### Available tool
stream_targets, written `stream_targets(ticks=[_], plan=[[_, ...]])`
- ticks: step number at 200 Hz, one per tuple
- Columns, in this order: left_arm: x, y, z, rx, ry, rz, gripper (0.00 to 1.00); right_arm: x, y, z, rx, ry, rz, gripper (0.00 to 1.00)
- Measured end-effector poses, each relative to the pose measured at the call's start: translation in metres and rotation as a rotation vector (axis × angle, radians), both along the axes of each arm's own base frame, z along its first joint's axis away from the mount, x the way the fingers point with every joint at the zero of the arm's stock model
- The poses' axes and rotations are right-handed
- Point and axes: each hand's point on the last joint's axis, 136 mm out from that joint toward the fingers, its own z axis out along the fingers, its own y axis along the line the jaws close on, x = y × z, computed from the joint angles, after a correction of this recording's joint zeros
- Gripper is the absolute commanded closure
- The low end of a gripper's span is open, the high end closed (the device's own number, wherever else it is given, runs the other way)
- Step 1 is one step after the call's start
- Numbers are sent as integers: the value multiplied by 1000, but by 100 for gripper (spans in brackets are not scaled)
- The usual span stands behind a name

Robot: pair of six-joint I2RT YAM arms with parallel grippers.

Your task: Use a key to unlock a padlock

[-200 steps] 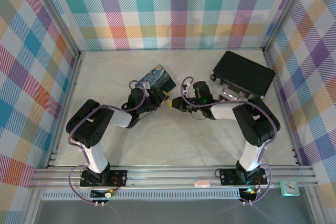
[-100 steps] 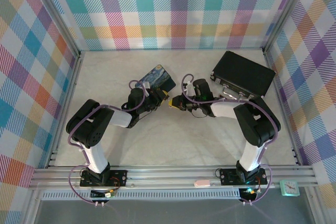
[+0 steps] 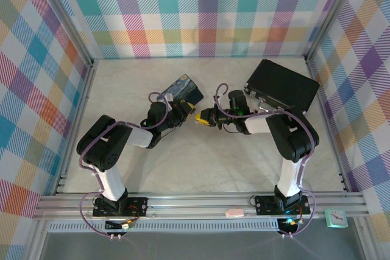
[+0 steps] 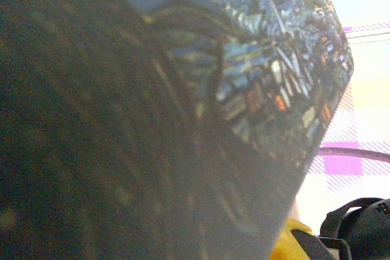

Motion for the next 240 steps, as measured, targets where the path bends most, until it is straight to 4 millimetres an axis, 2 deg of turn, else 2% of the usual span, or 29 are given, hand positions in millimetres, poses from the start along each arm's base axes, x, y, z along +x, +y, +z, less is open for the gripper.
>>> stream_targets(ticks=[38,101,137,192,240], plan=[[0,-1,1,-11,1,-3,100,1,-2,-2,-28,-91,16,100],[-2,-5,3,-53,35,-22,100,-4,-5,0,-192,-318,52,100],[-3,-7,1,-51,49,-29,100,-3,-8,-2,-246,-373,50,100],[-4,-6,1,-21,36,-34,100,-3,-5,0,-231,-254,15,100],[-1,-2,7,-8,-5,-21,100,0,-1,8,-118,-64,-24,100]])
